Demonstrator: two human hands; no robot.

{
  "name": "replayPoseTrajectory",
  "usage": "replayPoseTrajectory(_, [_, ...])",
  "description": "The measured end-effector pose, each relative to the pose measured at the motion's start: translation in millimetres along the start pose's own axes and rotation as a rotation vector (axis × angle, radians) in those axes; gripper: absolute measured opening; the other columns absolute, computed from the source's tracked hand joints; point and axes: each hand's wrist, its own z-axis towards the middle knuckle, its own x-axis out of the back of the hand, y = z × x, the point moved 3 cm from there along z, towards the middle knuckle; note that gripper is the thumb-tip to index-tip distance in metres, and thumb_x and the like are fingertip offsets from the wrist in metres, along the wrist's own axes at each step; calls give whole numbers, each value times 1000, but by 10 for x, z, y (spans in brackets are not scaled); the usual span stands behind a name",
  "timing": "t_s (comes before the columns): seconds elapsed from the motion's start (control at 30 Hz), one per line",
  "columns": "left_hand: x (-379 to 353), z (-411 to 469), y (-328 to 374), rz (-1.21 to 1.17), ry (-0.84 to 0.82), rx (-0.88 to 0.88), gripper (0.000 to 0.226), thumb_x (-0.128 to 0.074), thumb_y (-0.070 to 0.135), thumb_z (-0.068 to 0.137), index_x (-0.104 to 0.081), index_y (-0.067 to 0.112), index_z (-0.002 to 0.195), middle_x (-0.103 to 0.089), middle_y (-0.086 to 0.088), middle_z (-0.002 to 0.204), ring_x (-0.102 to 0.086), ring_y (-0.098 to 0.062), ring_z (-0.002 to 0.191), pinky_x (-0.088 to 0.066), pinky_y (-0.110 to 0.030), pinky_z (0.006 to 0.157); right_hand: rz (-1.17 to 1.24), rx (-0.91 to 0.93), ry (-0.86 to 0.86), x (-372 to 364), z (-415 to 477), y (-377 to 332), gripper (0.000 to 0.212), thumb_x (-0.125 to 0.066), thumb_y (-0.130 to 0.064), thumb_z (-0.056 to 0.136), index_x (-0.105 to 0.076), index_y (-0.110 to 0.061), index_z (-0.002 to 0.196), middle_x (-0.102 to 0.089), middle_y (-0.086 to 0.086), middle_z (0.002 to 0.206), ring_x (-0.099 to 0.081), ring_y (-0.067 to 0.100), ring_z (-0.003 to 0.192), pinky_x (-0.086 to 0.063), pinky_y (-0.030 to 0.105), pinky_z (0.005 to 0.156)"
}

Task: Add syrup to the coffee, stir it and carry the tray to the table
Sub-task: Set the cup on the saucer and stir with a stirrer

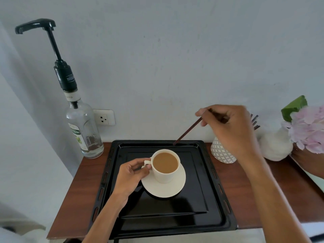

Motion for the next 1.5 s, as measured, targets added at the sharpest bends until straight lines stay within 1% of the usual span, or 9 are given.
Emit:
replayPoseTrajectory(0.07, [6,1,2,-4,-7,-4,23,-78,9,88,-84,30,97,-84,0,102,-78,-12,96,-61,-28,80,10,-24,-76,-185,-63,61,15,-72,-27,95,-84,-25,87,-77,-11,72,-59,0,53,-40,10,52])
replayPoseTrajectory(0.27, [12,12,-5,-5,-12,0,24,-78,7,89,-84,28,98,-83,-1,103,-78,-14,98,-61,-32,85,-43,-114,-211,-575,-207,271,17,-72,-29,95,-84,-23,84,-76,-16,72,-69,14,71,-52,21,63])
replayPoseTrajectory(0.6, [9,10,28,6,-12,4,23,-77,5,89,-84,26,96,-83,0,104,-78,-15,100,-61,-34,89,-88,-98,-403,-878,-334,335,27,-58,-27,104,-79,-28,87,-74,-5,66,-60,0,53,-44,11,58])
replayPoseTrajectory(0.73, [4,4,34,-2,-19,11,21,-77,5,89,-84,23,98,-83,-1,104,-78,-15,100,-62,-36,91,-113,-80,-402,-944,-285,297,28,-53,-22,107,-77,-23,93,-72,-7,67,-63,-4,59,-45,9,61])
replayPoseTrajectory(0.93, [18,35,33,5,-41,18,18,-77,7,89,-84,21,99,-83,-3,103,-78,-17,99,-62,-35,90,-277,-67,-330,-786,-231,344,31,-48,-21,107,-70,-16,86,-64,-12,63,-65,12,63,-57,41,66])
replayPoseTrajectory(1.1, [33,45,12,-5,-56,10,17,-78,8,89,-84,20,99,-83,-3,103,-78,-17,98,-64,-29,85,-134,-122,-339,-778,-365,372,35,-50,-26,107,-68,-20,77,-69,-2,62,-62,16,56,-49,24,58])
replayPoseTrajectory(1.2, [37,59,12,10,-68,9,17,-78,9,89,-84,20,100,-83,-3,104,-78,-16,99,-63,-29,86,-78,-133,-350,-903,-371,350,32,-51,-25,107,-70,-22,81,-72,0,65,-65,6,61,-50,15,64])
replayPoseTrajectory(1.4, [44,66,5,14,-74,17,17,-79,11,89,-83,23,100,-83,-2,104,-78,-16,100,-62,-31,88,-292,-65,-273,-842,-240,419,30,-47,-22,108,-64,-16,85,-67,-3,66,-67,17,65,-57,44,68])
replayPoseTrajectory(1.5, [47,62,-1,10,-68,18,17,-79,11,88,-83,22,101,-83,-3,104,-78,-16,100,-62,-30,88,-261,-101,-265,-720,-267,499,36,-47,-26,108,-61,-20,76,-63,-5,58,-63,17,57,-52,29,61])
